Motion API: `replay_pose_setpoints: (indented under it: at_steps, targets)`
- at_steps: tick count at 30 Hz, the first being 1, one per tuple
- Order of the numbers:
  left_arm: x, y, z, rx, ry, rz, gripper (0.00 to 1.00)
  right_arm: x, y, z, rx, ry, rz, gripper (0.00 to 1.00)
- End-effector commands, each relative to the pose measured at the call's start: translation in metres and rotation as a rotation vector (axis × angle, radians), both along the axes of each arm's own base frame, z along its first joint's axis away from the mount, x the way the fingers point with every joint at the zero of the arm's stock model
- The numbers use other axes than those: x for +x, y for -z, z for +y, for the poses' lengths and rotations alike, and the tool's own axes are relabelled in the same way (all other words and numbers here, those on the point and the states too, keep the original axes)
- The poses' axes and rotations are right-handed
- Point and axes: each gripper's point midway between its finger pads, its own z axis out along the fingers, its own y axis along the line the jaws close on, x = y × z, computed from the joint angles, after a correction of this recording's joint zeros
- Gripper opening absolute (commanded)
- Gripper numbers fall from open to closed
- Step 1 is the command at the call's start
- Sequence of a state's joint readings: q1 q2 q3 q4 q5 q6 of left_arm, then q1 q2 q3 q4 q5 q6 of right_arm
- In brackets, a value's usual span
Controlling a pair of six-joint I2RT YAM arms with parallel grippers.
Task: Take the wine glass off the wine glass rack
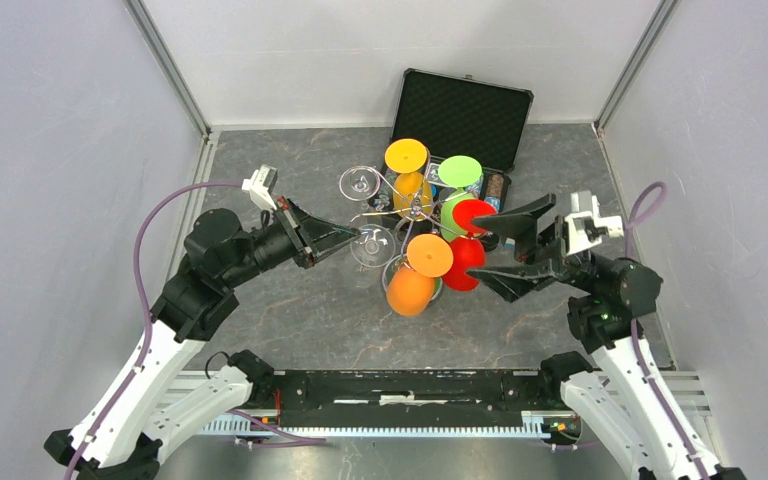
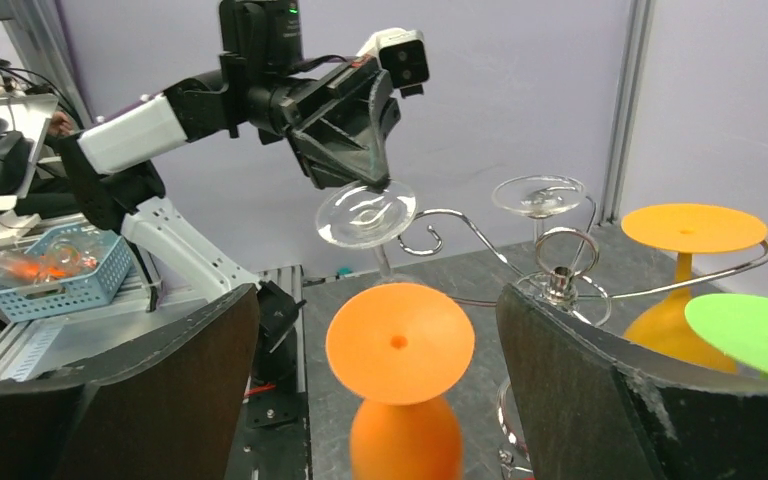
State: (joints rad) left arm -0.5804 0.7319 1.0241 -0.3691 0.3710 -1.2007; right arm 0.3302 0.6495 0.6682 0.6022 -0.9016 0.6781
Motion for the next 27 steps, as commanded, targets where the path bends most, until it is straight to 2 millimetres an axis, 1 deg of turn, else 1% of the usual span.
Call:
replay_pose_setpoints:
  at_steps: [1, 5, 10, 16, 21, 24, 27]
  targets:
    - [-0.010, -0.018, 0.003, -0.057, 0.015, -0.018, 0.02, 0.014, -0.021, 0.013, -0.028, 0.063, 0.020, 0.91]
    - [-0.011, -0.023, 0.007, -0.058, -0.003, -0.020, 0.02, -0.002, -0.039, 0.032, -0.022, -0.040, 0.005, 0.91]
    - [-0.010, -0.036, 0.009, -0.069, -0.023, -0.014, 0.02, -0.018, -0.046, 0.049, -0.023, -0.130, 0.005, 0.91]
    - [-0.009, -0.048, 0.019, -0.062, -0.079, -0.010, 0.02, -0.049, -0.057, 0.063, -0.013, -0.249, -0.010, 0.91]
    - [-0.011, -0.057, 0.022, -0.087, -0.095, -0.004, 0.02, -0.077, -0.056, 0.070, -0.012, -0.345, -0.011, 0.91]
    - [-0.011, -0.061, 0.027, -0.086, -0.116, -0.007, 0.02, -0.093, -0.046, 0.076, -0.026, -0.408, 0.006, 0.91]
    - [-0.014, -0.068, 0.032, -0.097, -0.132, -0.015, 0.02, -0.112, -0.046, 0.084, -0.034, -0.484, 0.013, 0.91]
